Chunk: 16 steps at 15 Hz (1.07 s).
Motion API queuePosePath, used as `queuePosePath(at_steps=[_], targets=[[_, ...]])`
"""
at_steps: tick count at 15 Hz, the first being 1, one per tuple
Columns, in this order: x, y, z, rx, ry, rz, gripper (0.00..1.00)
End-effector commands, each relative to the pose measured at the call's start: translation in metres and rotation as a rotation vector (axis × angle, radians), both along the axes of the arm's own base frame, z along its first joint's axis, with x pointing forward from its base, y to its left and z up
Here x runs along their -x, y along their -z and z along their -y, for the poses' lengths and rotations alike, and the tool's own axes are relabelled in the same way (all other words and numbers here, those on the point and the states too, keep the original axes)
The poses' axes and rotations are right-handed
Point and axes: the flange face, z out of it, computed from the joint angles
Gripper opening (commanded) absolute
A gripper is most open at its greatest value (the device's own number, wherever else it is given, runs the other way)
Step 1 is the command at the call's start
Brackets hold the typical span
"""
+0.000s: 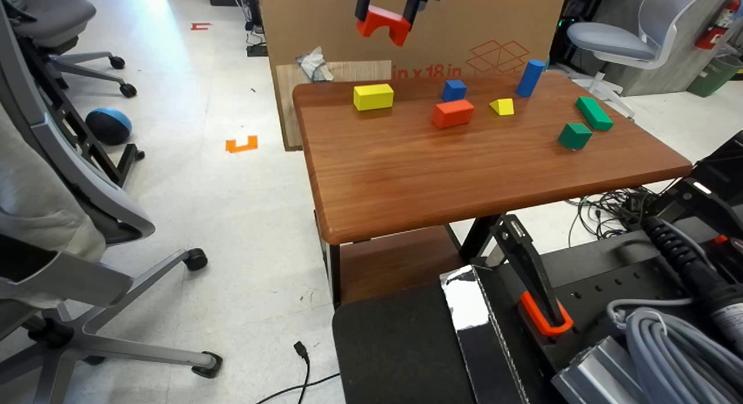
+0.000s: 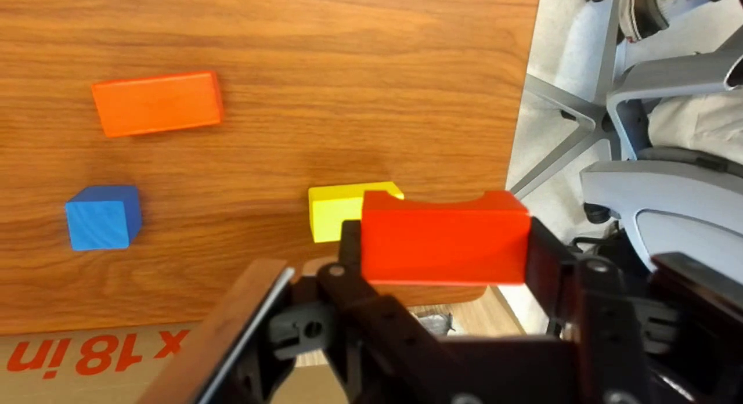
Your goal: Put the two orange blocks on the yellow block on the right and then put a blue block on the orange block
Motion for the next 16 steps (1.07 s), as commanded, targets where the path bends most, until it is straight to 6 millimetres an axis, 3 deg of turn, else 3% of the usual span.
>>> queuePosePath(at_steps=[1,10,16], targets=[[-0.018,0.004,-0.007,0.025,0.048,0.019,0.42],[-0.04,0.036,-0.006,0.09,0.081,0.046,0.42],[-0.032,0.059,-0.013,0.137,0.018,0.073,0.42]])
